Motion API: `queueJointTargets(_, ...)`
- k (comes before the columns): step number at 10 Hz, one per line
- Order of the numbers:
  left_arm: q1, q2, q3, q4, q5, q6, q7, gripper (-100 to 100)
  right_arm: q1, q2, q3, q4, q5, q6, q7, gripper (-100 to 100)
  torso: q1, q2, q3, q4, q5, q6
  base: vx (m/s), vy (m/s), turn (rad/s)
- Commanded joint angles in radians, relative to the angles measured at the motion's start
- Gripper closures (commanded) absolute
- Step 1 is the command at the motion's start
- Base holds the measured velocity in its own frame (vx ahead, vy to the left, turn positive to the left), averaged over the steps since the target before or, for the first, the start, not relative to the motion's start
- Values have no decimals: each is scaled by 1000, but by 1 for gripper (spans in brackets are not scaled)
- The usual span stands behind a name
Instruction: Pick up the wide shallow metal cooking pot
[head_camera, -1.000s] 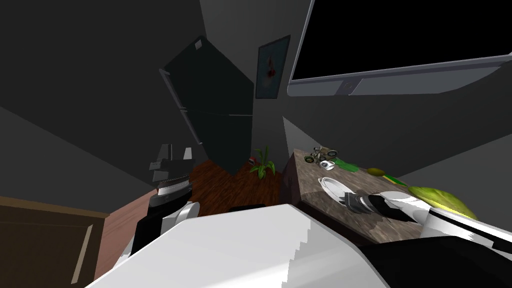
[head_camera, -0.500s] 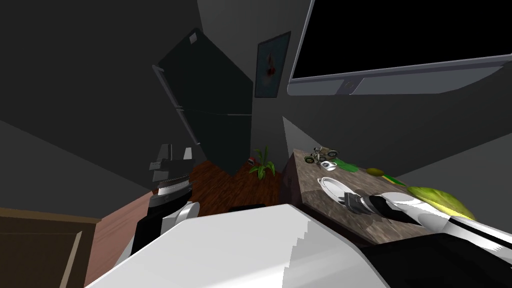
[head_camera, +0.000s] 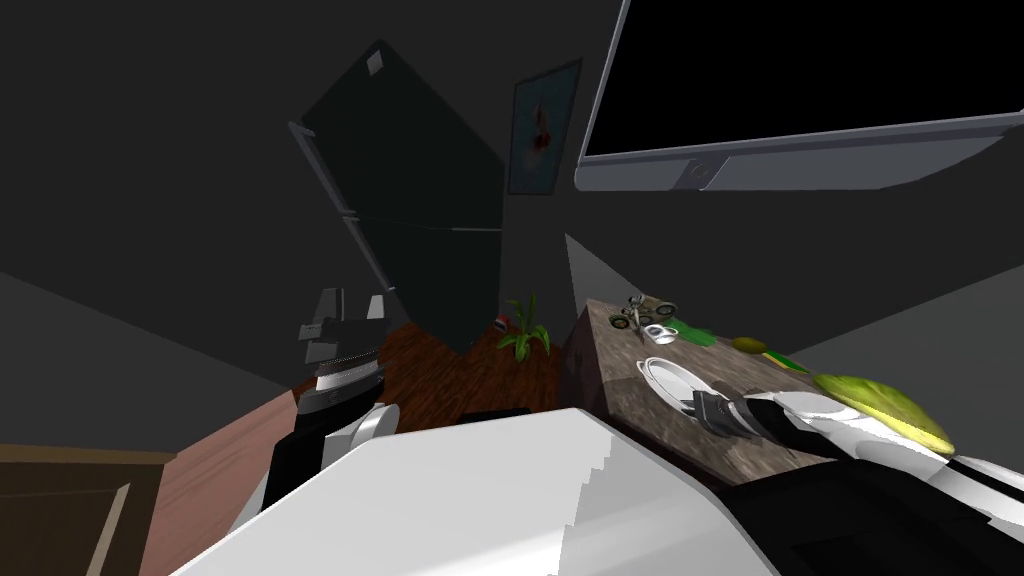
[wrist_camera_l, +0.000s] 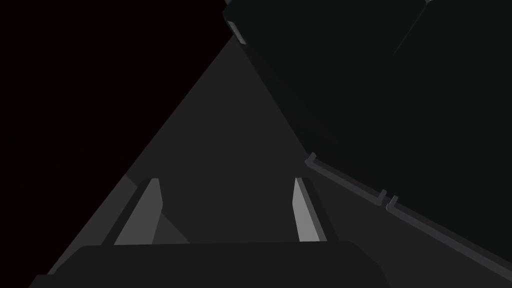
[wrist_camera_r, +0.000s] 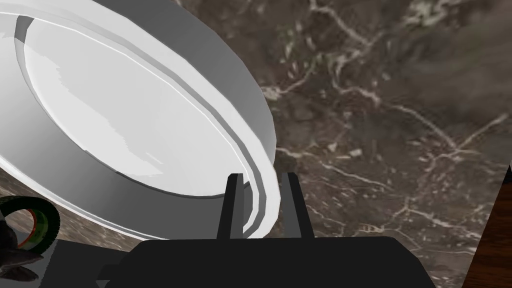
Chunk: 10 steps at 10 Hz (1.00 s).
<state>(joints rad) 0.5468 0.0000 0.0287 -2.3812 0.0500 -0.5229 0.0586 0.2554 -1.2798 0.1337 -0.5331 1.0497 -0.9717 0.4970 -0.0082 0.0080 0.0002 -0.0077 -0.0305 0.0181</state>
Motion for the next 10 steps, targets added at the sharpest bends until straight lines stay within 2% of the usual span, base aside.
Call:
queueJointTargets(1,0,0,0,0,0,0,0,0,36,0,-50,-25,6,0,-2,100,0,0,0,0,0,0,43,8,-21)
queueJointTargets(2,0,0,0,0,0,0,0,0,36,0,-70,-25,6,0,-2,100,0,1,1,1,0,-1,9,4,4)
queueJointTargets(3,0,0,0,0,0,0,0,0,36,0,-70,-25,6,0,-2,100,0,3,2,1,1,-1,0,0,0)
queueJointTargets(4,0,0,0,0,0,0,0,0,85,17,-115,-50,56,-23,11,100,0,5,3,2,2,-1,75,1,-86)
queueJointTargets(6,0,0,0,0,0,0,0,0,90,17,-179,-50,69,-23,11,100,2,2,1,1,2,0,59,9,-43)
queueJointTargets(7,0,0,0,0,0,0,0,0,145,34,-210,-75,114,-46,23,100,2,2,2,1,3,-2,71,-10,-44)
queueJointTargets(9,0,0,0,0,0,0,0,0,145,34,-271,-75,132,-46,23,100,2,2,1,0,3,1,68,10,-46)
queueJointTargets(10,0,0,0,0,0,0,0,0,145,34,-288,-75,132,-46,23,100,3,3,2,1,4,0,4,9,18)
